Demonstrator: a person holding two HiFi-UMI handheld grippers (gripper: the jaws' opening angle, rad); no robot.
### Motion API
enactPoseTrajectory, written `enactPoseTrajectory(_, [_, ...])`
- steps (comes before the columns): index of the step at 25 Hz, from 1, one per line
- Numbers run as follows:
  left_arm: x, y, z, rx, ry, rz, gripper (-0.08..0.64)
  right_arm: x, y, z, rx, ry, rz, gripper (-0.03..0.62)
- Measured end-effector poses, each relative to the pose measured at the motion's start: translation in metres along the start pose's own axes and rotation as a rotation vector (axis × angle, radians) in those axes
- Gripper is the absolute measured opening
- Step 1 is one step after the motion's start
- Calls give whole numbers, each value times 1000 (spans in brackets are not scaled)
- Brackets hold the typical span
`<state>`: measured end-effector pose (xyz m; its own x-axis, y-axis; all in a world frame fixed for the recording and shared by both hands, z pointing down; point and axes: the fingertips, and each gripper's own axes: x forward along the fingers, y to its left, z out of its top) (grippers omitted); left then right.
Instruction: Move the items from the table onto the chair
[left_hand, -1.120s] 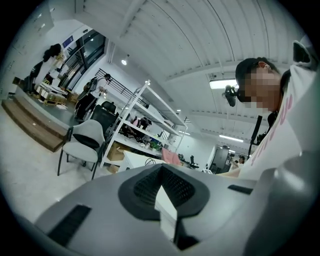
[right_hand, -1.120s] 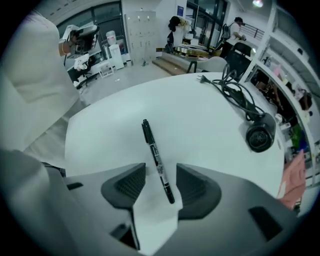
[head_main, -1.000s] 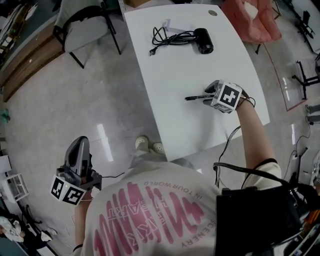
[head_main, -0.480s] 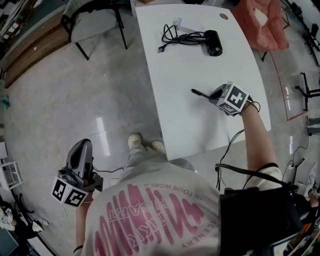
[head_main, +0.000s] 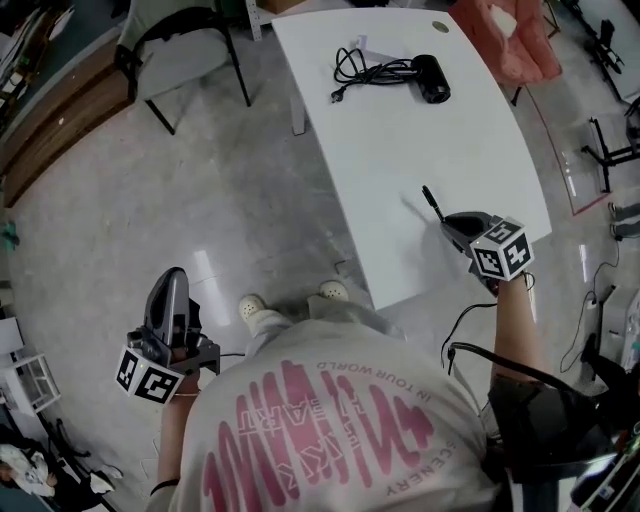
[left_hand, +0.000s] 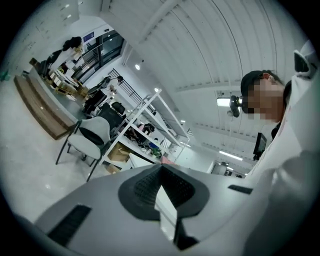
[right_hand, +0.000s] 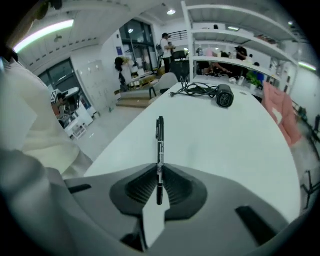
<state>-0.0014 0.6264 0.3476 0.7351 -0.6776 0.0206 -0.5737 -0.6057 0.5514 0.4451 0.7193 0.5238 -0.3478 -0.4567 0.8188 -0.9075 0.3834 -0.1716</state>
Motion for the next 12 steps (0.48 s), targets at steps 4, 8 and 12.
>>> enactPoseTrajectory(4, [-11, 23, 17, -25, 35, -76, 9, -10, 72, 15, 133, -194, -55, 49])
enactPoseTrajectory(8, [-40, 59, 40, -7, 43, -101, 9, 4, 141, 74, 203, -408, -25, 49])
enactPoseTrajectory(12, [-75, 96, 76, 5, -11, -88, 9, 22, 185, 145, 244, -591, -47, 49])
